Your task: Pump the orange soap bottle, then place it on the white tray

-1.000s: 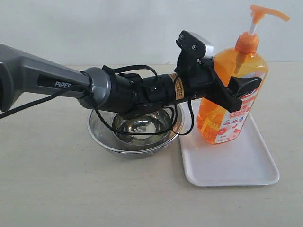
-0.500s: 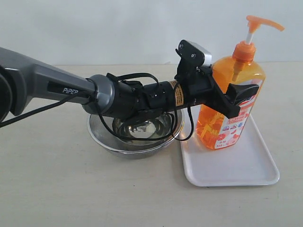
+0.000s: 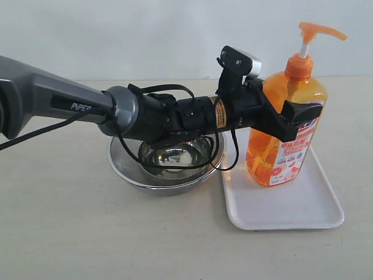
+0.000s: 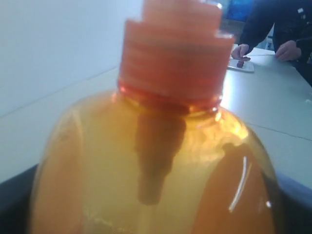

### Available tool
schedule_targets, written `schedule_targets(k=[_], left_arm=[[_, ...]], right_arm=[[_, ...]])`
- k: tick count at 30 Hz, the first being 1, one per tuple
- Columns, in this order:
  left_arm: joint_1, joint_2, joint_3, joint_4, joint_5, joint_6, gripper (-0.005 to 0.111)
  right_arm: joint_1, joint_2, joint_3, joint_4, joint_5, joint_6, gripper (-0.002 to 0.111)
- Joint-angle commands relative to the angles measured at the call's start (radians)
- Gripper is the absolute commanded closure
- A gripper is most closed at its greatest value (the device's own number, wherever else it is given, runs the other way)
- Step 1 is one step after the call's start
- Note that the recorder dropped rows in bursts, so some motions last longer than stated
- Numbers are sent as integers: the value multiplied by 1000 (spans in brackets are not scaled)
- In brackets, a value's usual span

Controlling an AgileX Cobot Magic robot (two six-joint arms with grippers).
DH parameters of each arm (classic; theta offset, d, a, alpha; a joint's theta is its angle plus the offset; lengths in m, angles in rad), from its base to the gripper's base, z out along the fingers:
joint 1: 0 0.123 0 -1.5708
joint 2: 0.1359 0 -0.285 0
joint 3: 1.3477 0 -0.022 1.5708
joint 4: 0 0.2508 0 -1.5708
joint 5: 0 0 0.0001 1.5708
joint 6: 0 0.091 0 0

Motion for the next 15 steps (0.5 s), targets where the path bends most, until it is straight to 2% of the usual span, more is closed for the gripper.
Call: schedule_targets(k=[1,3,7,10,15], left_arm=[[-3,-55,-12,52,38,-75,35],[-3,-64,-12,69,65,-110,32],[-3,-69,-12,55,122,-137,13],[-3,-69,-12,80,151,-136,4],[-3,-69,-12,85,154,-136,2]], right_arm=[[2,-4,0,0,-5,-3,108],[2,-4,0,0,-5,-3,108],[2,-4,0,0,-5,-3,108],[2,-4,0,0,-5,-3,108],[2,-4,0,0,-5,-3,108]])
